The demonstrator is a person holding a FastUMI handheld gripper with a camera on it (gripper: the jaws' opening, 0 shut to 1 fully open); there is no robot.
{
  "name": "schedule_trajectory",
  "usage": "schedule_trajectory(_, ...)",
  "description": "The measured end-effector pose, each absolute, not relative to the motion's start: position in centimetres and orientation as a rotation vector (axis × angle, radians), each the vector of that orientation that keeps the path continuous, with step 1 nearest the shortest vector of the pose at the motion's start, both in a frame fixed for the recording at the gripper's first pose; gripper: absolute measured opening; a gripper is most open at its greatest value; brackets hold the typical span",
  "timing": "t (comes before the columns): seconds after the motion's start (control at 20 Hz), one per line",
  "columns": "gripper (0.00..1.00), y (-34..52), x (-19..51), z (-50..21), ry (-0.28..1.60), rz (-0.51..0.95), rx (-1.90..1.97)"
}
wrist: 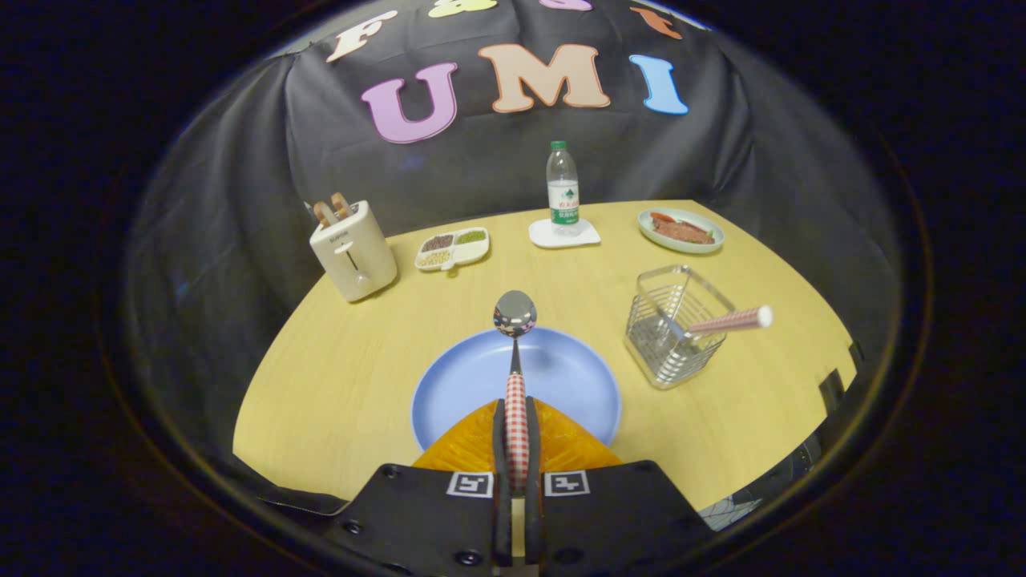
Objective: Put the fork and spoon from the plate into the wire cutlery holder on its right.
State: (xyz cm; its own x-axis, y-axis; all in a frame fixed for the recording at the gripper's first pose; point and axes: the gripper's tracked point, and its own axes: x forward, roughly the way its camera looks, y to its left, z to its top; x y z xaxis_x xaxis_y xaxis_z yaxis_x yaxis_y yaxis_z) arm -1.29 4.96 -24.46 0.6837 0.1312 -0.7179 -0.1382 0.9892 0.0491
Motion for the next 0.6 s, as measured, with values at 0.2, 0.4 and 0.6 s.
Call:
schedule_trajectory(0.2, 0.09, 1.6, 1.1, -19.8, 0.765, 0.106, -0.017)
schedule_trajectory(0.4, 0.09, -2.5, 3.3, -16.9, 0.763, 0.072, -0.071)
schedule_trajectory(0.6, 0.09, -6.0, 4.9, -16.2, 0.827, 0.084, -0.132)
